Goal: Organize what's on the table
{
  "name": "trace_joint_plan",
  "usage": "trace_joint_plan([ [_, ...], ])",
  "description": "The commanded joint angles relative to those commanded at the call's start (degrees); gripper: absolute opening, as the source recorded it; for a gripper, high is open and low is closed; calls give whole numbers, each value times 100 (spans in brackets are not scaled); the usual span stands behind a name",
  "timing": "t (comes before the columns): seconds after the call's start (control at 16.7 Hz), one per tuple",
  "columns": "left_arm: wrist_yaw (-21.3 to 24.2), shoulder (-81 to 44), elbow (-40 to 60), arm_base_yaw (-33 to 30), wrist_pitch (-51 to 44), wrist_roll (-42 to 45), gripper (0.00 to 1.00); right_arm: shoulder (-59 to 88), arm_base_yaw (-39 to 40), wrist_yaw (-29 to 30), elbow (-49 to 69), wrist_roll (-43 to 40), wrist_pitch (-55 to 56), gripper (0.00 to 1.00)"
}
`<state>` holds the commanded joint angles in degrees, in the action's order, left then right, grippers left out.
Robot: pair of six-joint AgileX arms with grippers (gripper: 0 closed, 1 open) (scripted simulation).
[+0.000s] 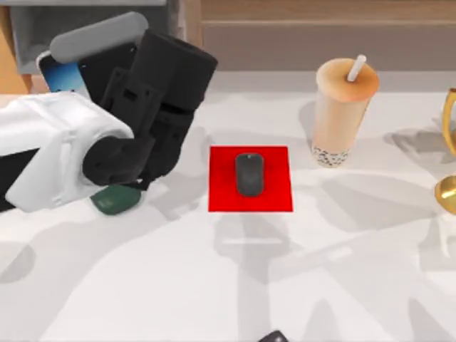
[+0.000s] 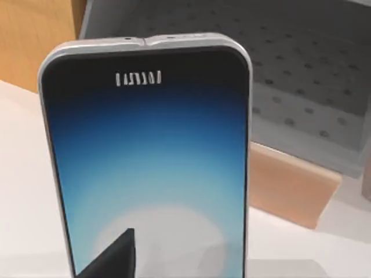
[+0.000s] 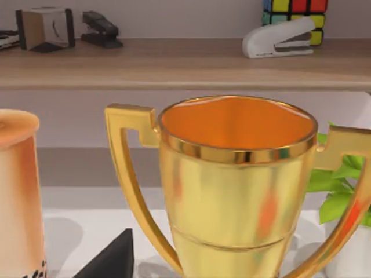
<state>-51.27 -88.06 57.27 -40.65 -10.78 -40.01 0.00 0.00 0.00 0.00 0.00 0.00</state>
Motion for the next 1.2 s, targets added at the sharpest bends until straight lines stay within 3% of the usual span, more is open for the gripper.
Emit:
trace_joint_plan([
  [0.36, -346, 44, -289, 278, -653, -490, 100, 0, 0, 0, 0, 0, 0, 100],
  [0.72, -298, 106, -345, 277, -649, -433, 100, 0, 0, 0, 0, 0, 0, 100],
  [0.96, 372, 949, -1142, 358, -446, 266, 100, 0, 0, 0, 0, 0, 0, 100],
  [1.2, 1290, 2685, -2543, 610, -181, 1451, 100, 0, 0, 0, 0, 0, 0, 100],
])
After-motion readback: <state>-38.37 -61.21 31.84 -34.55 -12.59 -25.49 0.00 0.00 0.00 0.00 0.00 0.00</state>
